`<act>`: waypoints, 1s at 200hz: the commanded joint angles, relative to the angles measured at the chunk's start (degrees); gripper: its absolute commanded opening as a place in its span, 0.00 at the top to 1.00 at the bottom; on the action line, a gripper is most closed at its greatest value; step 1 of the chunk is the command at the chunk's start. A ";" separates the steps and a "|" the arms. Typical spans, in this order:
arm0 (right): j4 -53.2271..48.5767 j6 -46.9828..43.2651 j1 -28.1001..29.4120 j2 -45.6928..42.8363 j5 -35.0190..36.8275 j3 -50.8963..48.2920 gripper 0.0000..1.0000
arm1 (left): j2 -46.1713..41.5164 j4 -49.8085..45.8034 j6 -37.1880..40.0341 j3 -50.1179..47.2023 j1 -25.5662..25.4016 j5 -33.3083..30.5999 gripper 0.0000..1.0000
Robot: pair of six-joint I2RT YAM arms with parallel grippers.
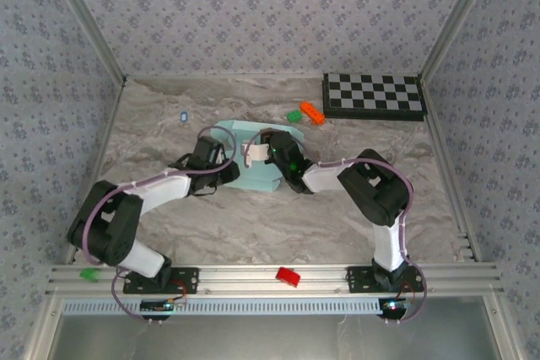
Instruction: Fold the paper box
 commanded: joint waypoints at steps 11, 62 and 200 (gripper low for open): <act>-3.06 -1.24 -0.74 0.81 -1.92 1.08 0.99 | -6.56 -9.61 6.09 4.65 1.83 -5.83 0.60; -5.64 -0.60 -1.11 0.18 -4.69 1.61 0.99 | -8.19 -15.75 12.88 9.62 12.45 -9.58 0.47; -10.08 -0.62 -2.66 -1.71 -9.40 2.00 1.00 | 20.99 -18.58 20.25 31.92 22.47 0.68 0.33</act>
